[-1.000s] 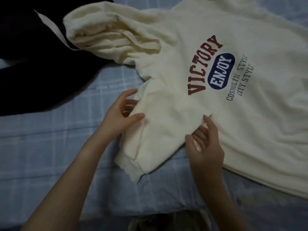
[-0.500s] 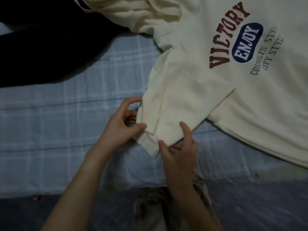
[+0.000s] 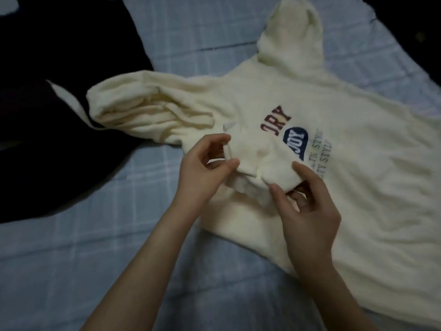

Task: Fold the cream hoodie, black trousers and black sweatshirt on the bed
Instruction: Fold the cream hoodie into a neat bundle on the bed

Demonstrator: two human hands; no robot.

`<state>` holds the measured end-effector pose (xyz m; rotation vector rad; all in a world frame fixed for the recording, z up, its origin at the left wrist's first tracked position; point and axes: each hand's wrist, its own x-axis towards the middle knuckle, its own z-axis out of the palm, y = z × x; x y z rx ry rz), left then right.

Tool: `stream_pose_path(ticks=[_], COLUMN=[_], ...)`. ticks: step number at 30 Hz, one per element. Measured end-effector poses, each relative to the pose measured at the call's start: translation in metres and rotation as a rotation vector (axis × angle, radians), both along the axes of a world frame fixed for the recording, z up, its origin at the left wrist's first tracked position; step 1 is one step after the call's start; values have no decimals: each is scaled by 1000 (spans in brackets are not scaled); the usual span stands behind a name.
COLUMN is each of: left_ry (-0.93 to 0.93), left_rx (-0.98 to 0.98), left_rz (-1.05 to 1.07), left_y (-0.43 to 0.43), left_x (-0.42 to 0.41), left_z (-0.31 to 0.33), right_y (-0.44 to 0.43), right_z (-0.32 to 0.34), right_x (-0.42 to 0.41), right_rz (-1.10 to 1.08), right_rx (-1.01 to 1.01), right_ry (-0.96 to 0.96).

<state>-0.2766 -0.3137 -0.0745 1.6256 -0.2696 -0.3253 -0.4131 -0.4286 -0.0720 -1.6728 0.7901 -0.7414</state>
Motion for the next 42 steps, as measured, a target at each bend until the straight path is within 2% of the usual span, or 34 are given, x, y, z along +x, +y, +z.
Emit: stream_pose_path(ticks=[4, 10, 14, 16, 18, 20, 22, 24, 26, 31, 34, 36, 38, 39, 42], left_ry=[-20, 36, 64, 18, -133, -460, -734, -817, -787, -702, -759, -780, -733, -684, -500], left_rx=[14, 83, 95, 106, 218, 501, 805, 979, 1020, 995, 953, 906, 833, 796, 675], left_rz=[69, 140, 56, 50, 25, -143, -314, -362, -359, -373, -348, -347, -336, -306, -190], left_y=[-65, -129, -147, -148, -149, -155, -161, -164, -163, -165, -178, -198, -226, -238, -277], left_x=[41, 80, 101, 103, 98, 92, 91, 96, 100, 99, 131, 166, 202, 218, 270], left_z=[-16, -48, -50, -46, -47, -53, -68, -86, -101, -94, -63, -48, -39, -36, -38], right_y=[-69, -133, -168, -176, -172, -168, -174, -186, -195, -201, -237, -280, -326, -343, -381], right_z=[-16, -46, -49, -49, -49, -57, -71, -88, -104, -98, -69, -55, -53, -55, -73], right_x=[50, 99, 121, 120, 114, 115, 127, 141, 149, 145, 167, 200, 241, 258, 296], right_rz=[6, 14, -32, -16, 51, 215, 398, 489, 525, 650, 543, 422, 379, 377, 345], right_rx=[32, 112, 307, 291, 60, -346, -654, -792, -836, -716, -476, -542, -627, -593, -310], right_ry=[-21, 63, 63, 86, 123, 181, 323, 541, 665, 645, 439, 293, 308, 359, 412])
